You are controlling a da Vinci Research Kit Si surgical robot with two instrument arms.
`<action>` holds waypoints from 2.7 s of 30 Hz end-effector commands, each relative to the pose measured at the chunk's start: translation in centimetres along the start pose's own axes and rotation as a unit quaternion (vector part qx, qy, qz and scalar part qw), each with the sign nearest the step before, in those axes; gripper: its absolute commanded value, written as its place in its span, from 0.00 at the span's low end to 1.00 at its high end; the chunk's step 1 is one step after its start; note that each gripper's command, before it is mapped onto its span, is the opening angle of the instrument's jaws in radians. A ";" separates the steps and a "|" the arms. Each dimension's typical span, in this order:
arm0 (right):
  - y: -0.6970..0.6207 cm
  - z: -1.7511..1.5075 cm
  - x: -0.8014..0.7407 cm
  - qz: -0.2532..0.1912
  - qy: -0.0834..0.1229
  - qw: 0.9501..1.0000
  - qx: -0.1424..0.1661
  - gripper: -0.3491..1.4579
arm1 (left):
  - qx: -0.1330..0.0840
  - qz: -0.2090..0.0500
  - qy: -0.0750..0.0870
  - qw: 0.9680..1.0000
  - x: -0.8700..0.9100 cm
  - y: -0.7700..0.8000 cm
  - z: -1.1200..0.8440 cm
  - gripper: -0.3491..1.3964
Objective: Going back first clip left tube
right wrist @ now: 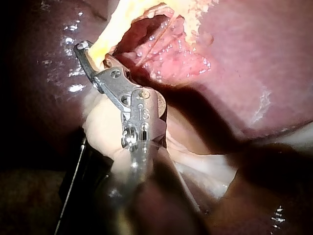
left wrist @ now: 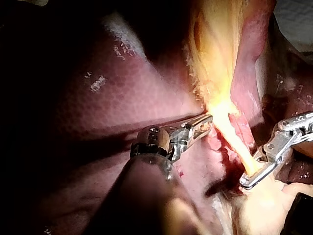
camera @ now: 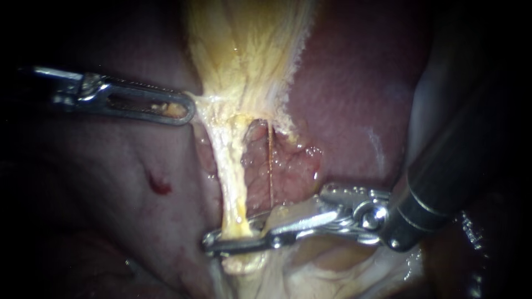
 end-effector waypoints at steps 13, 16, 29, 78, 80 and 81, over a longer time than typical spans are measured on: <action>0.06 0.05 0.05 -0.056 0.022 0.998 -0.030 0.43 | 0.000 0.000 0.000 1.000 0.00 0.00 0.01 0.00; 0.11 0.06 0.07 -0.064 0.028 0.997 -0.041 0.45 | -0.001 0.000 0.000 1.000 0.00 0.00 0.01 0.00; 0.40 -0.02 0.06 -0.137 0.043 0.986 -0.083 0.47 | -0.001 0.001 0.000 1.000 0.02 -0.01 0.01 0.00; -0.18 -1.70 0.03 -0.262 0.054 0.953 -0.140 0.47 | -0.002 0.006 0.004 1.000 0.21 -0.04 0.29 0.00; -0.18 -1.70 0.03 -0.262 0.054 0.954 -0.138 0.47 | 0.000 0.008 0.006 1.000 0.26 -0.04 0.39 0.00; -0.18 -1.70 0.03 -0.262 0.054 0.954 -0.138 0.47 | -0.001 0.009 0.009 1.000 0.28 -0.04 0.45 0.00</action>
